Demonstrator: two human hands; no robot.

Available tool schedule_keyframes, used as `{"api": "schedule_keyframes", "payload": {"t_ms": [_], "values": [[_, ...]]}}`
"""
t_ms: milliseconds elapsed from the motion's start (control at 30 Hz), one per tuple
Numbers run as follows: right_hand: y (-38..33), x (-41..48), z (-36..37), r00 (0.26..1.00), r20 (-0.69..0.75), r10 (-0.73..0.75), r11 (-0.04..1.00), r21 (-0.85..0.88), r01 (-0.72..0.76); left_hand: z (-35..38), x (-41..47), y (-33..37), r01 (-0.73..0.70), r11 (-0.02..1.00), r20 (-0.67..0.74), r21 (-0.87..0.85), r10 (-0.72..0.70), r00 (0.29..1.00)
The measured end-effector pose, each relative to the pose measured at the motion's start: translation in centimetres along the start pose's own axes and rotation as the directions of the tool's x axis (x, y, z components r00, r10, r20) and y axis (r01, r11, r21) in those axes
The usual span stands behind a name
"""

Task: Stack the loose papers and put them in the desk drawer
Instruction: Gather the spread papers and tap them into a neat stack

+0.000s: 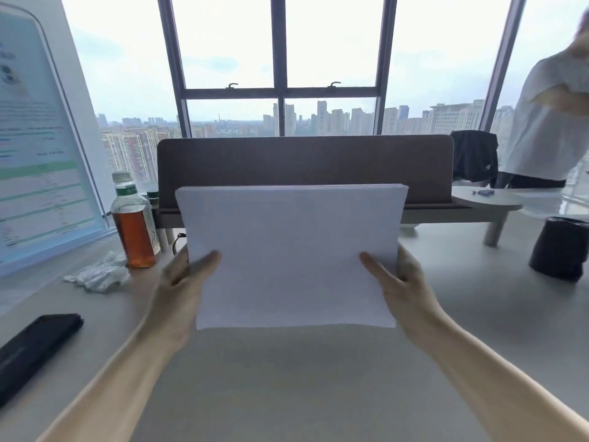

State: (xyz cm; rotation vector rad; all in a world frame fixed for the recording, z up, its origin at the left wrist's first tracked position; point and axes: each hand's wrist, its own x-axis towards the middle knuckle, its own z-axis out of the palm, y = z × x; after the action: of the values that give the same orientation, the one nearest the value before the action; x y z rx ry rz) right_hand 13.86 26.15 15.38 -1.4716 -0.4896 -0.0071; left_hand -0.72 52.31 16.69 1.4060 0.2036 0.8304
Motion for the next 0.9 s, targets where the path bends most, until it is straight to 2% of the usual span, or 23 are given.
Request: {"api": "schedule_keyframes", "payload": {"t_ms": [100, 233, 333, 400, 533, 733, 800, 900], "values": [[0.9, -0.9, 0.5, 0.995, 0.001, -0.103, 0.987, -0.126, 0.102, 0.0, -1.5, -2.6, -0.014, 1.000, -0.002, 0.016, 0.014, 1.000], [3.3, -2.5, 0.4, 0.998, 0.006, -0.058, 0.993, -0.100, 0.058, -0.5, -2.3, -5.1, 0.017, 0.992, 0.032, 0.124, -0.021, 0.999], [3.3, -2.6, 0.2, 0.999, 0.004, -0.038, 0.998, -0.043, 0.039, -1.8, -1.6, -5.9, 0.072, 0.997, -0.004, 0.031, -0.072, 0.997], [2.7, -1.8, -0.2, 0.999, -0.021, -0.044, 0.999, -0.007, 0.043, -1.8, -0.6, -5.3, 0.075, 0.997, 0.020, 0.019, -0.075, 0.997], [2.2, -1.5, 0.1, 0.997, -0.043, -0.062, 0.998, -0.008, 0.061, -1.1, -0.5, -4.2, -0.014, 0.996, 0.080, 0.093, 0.006, 0.997], [1.7, -2.0, 0.7, 0.989, -0.041, -0.143, 0.989, -0.049, 0.141, -1.1, -1.1, -3.7, -0.101, 0.967, 0.095, 0.232, 0.081, 0.992], [1.7, -1.9, 0.7, 0.987, -0.048, -0.154, 0.987, -0.055, 0.151, -1.2, -1.0, -4.0, -0.103, 0.965, 0.073, 0.240, 0.088, 0.993], [2.7, -2.7, 0.5, 0.997, -0.022, -0.079, 0.993, -0.085, 0.077, -1.3, -1.9, -4.4, -0.040, 0.952, 0.082, 0.302, 0.016, 0.997]]}}
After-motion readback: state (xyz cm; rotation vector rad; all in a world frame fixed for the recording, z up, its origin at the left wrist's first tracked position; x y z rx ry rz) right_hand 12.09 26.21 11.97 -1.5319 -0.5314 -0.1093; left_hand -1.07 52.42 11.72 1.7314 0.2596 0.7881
